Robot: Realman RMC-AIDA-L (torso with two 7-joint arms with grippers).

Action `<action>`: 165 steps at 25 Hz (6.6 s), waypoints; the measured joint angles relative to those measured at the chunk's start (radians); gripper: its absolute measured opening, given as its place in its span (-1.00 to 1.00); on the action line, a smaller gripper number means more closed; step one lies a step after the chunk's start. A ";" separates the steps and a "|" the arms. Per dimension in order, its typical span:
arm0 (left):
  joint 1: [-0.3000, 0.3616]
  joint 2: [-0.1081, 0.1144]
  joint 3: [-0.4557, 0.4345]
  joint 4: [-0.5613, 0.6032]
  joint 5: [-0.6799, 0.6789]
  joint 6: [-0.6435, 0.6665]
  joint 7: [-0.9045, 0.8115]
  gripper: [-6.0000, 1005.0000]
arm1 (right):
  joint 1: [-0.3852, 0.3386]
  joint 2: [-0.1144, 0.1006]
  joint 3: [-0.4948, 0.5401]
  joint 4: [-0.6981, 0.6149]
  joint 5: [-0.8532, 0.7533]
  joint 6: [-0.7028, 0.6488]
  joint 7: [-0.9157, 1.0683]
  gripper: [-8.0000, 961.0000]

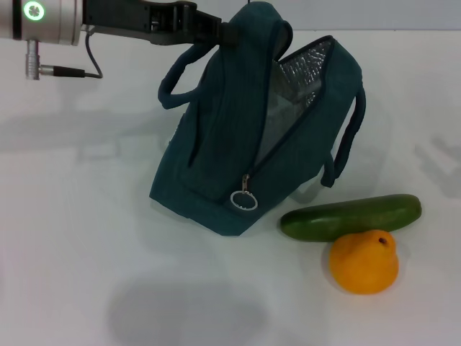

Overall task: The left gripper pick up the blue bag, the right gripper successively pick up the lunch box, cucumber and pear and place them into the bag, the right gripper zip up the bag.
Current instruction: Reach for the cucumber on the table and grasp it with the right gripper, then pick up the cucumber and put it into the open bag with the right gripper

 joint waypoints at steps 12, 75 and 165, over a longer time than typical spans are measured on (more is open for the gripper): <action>0.008 -0.003 0.000 0.000 0.000 -0.007 0.004 -0.78 | -0.037 -0.003 0.094 -0.323 -0.306 -0.132 -0.025 0.01; 0.072 -0.026 0.001 0.000 -0.117 -0.048 0.020 -0.77 | 0.535 0.102 -0.294 -0.758 -1.525 -0.007 0.582 0.81; 0.058 -0.013 0.003 0.000 -0.128 -0.048 0.008 -0.75 | 0.216 0.082 0.401 -0.645 -0.656 -0.332 -0.002 0.33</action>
